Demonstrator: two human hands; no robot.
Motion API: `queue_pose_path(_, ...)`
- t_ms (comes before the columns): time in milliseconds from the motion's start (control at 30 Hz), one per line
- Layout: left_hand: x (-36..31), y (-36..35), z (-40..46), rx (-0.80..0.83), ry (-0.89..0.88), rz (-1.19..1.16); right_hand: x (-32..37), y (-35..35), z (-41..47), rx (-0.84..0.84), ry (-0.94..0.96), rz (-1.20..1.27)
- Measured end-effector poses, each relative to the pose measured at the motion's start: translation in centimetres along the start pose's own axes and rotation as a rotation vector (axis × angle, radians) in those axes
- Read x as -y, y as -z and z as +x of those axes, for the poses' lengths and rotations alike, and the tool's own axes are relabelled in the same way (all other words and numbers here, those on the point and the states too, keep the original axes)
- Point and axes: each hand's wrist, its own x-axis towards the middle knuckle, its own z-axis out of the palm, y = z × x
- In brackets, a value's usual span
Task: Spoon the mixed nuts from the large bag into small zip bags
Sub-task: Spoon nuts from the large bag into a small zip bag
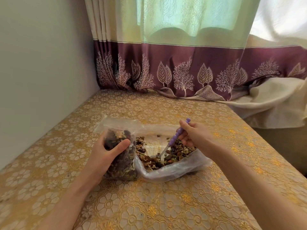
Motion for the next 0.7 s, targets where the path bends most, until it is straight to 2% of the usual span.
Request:
queue_pose_path(167,0.1,0.1,0.1,0.000,0.009,-0.014,-0.2,0.0,-0.1,-0.003,-0.045,0.061)
queue_pose_path(500,0.1,0.2,0.1,0.016,0.011,-0.002,0.1,0.9,0.6,-0.112,-0.139,0.241)
queue_pose_path(700,0.2,0.2,0.2,0.000,0.028,-0.005,3.1,0.9,1.8,-0.178,-0.064,0.323)
